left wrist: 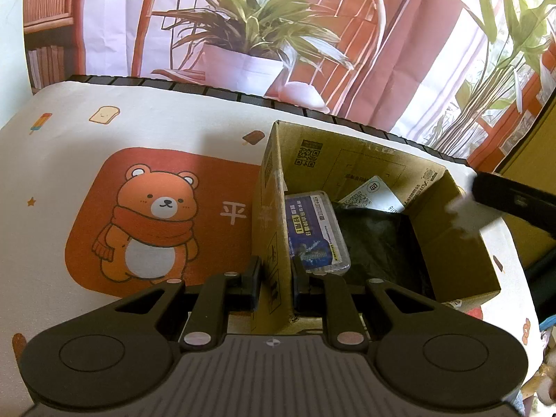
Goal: Organize rigid objects
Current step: 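Lift the white charger with the right tool and lower it into the box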
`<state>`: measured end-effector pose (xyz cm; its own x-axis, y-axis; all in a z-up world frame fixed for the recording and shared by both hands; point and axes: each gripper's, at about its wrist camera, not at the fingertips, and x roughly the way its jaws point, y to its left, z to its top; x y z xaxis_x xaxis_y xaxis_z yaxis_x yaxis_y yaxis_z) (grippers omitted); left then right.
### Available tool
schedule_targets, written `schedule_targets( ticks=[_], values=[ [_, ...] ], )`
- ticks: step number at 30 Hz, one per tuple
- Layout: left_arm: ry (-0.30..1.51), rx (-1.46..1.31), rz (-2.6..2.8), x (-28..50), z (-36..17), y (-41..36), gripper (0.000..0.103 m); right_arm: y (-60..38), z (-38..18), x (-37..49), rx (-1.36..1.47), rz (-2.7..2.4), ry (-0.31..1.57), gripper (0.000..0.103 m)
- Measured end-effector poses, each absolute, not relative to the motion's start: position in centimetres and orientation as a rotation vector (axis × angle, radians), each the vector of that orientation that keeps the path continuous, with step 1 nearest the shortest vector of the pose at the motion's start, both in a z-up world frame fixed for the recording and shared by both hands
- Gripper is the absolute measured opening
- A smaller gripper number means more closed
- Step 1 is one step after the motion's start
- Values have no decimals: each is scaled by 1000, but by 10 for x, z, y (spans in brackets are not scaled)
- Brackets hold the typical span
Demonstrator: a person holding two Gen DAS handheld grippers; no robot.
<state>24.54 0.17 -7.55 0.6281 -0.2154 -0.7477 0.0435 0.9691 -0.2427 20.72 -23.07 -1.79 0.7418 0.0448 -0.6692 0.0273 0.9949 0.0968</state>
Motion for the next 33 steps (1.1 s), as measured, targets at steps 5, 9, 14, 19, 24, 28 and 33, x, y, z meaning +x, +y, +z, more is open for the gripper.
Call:
schedule_targets(
  ticks=[5,9,14,19,24,28,33],
  values=[
    [881,-209,-150,245,-76,2,18,-221,-43,245,103,41,830,43],
    [881,-209,-150,245,-76,2,18,-215,-62,268,118,39,897,43],
    [881,-209,-150,245,-76,1,18,-213,-78,281,144,8,950,43],
    [881,-209,-149,245,-76,2,18,-217,-87,288,161,-43,979,43],
    [881,-209,-150,245,-76,2,18,-221,-94,292,180,-78,1001,43],
    [881,-209,-149,245,-76,2,18,-223,-96,296,189,-101,1003,44],
    [881,-208,-150,245,-76,2,18,-228,-96,296,205,-122,981,44]
  ],
)
